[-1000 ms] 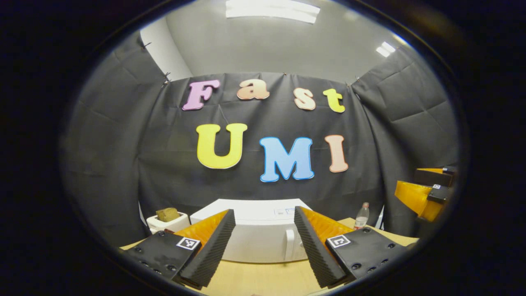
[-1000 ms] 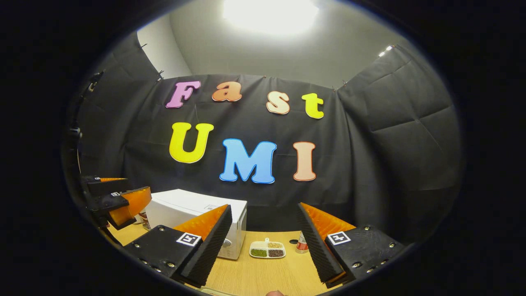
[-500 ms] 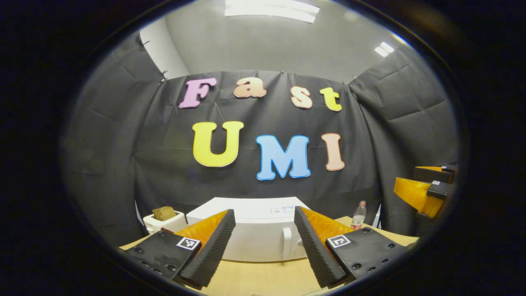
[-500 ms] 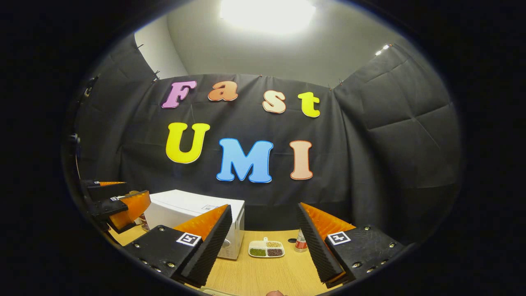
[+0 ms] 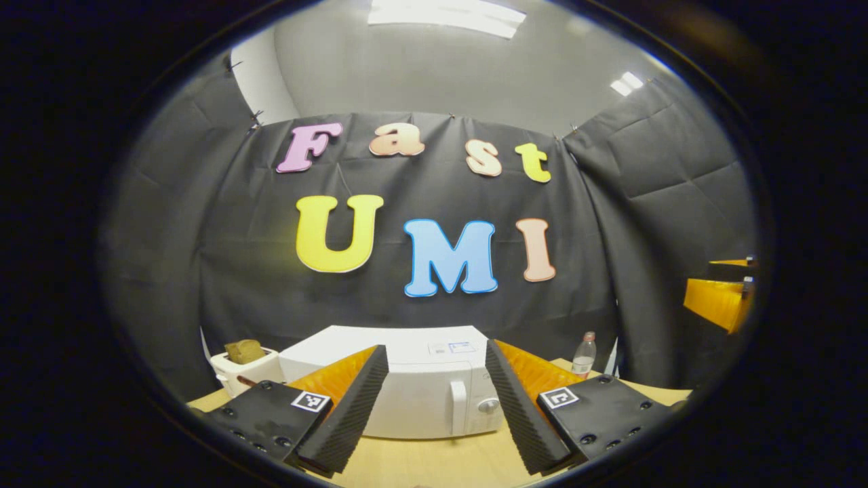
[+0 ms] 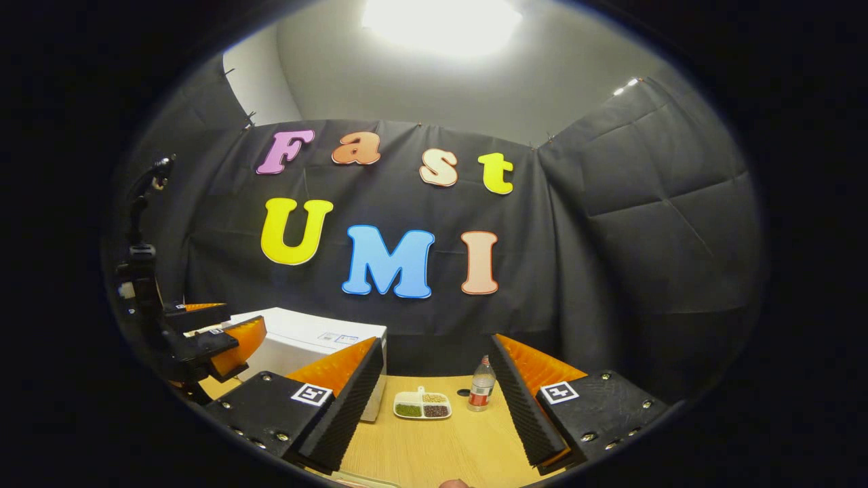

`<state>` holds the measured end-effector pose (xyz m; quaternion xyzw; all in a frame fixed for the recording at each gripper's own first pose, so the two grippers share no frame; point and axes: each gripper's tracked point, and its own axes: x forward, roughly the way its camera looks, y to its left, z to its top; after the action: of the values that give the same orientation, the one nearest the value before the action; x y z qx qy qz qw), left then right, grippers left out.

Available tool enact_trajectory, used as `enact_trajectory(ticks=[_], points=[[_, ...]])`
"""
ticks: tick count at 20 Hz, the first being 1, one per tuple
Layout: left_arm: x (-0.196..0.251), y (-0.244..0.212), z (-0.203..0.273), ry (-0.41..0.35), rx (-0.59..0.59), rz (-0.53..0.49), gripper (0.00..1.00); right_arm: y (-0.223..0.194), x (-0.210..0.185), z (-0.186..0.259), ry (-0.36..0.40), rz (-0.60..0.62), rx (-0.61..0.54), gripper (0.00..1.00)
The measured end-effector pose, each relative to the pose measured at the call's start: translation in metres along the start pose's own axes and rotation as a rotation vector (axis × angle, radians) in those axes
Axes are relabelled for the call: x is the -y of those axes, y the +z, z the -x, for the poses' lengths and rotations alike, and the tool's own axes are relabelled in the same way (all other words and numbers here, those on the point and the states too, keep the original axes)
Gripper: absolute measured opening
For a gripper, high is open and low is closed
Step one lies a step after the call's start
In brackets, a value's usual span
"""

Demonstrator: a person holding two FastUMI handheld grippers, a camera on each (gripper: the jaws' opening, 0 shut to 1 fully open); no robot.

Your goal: Open the microwave oven with the left hand, put the food in, and close the microwave oven.

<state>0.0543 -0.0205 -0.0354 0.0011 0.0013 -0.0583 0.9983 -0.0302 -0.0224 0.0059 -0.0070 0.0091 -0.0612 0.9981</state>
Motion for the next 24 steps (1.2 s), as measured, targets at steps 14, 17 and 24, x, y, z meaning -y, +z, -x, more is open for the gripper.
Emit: enact_trajectory(ticks=[14, 17, 24], points=[[0.034, -0.132, -0.104, -0.04, -0.209, -0.034, 0.97, -0.012, 0.055, 0.05, -0.169, 0.06, -0.077, 0.96], [0.038, -0.167, -0.115, -0.034, -0.284, -0.055, 0.97, -0.017, 0.063, 0.054, -0.186, 0.061, -0.095, 0.96], [0.043, -0.211, -0.127, -0.017, -0.377, -0.028, 0.77, -0.019, 0.083, 0.06, -0.223, 0.066, -0.103, 0.96]])
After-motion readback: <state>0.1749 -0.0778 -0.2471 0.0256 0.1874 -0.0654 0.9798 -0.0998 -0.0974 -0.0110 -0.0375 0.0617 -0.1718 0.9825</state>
